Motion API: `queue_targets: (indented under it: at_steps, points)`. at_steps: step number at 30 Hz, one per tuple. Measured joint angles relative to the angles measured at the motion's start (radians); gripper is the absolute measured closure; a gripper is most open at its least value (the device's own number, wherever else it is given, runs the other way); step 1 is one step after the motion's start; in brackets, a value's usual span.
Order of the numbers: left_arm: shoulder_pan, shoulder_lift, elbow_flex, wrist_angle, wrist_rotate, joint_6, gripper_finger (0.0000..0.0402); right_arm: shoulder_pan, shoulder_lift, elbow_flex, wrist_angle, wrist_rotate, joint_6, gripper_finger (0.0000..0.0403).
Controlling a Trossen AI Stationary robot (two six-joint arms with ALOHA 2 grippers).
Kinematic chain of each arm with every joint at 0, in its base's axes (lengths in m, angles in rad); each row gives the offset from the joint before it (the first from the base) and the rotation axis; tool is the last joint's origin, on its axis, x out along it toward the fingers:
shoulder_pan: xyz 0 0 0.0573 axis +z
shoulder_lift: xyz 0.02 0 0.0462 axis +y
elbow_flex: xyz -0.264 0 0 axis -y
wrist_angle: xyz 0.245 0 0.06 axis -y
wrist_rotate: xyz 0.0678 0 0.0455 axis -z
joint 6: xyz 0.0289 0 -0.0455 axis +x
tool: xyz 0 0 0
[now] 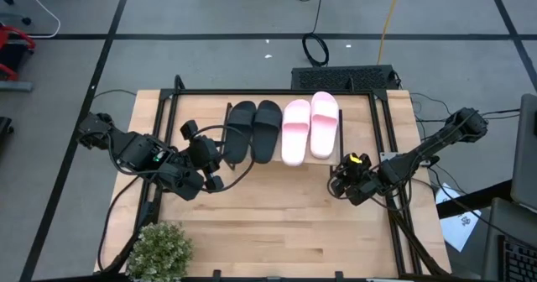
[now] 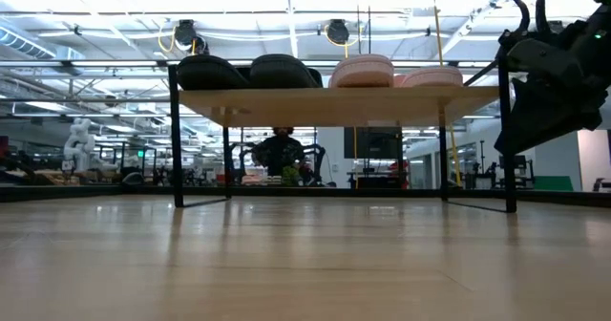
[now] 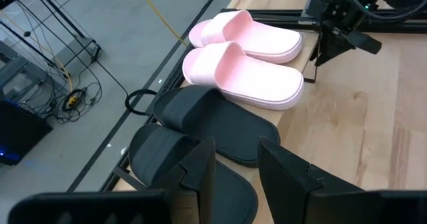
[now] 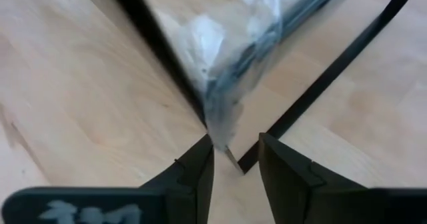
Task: Pick and place slides into the shelf
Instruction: Adjust the shelf
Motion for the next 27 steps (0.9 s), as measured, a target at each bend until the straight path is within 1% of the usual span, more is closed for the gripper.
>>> queue_targets:
  at_steps: [12, 15, 21, 27]
  points:
    - [0.000, 0.000, 0.000, 0.000, -0.001, 0.000, 0.0289, 0.000, -0.002, 0.000, -0.019, 0.018, -0.010, 0.0300]
    - [0.000, 0.000, 0.000, 0.000, -0.001, 0.000, 0.0289, 0.000, -0.002, 0.000, -0.022, 0.036, -0.010, 0.0300]
    - [0.000, 0.000, 0.000, 0.000, -0.001, 0.001, 0.0289, 0.000, -0.002, 0.000, -0.022, 0.041, -0.058, 0.0300]
    - [0.000, 0.000, 0.000, 0.000, -0.001, 0.001, 0.0289, 0.000, -0.002, 0.000, -0.021, 0.042, -0.045, 0.0300]
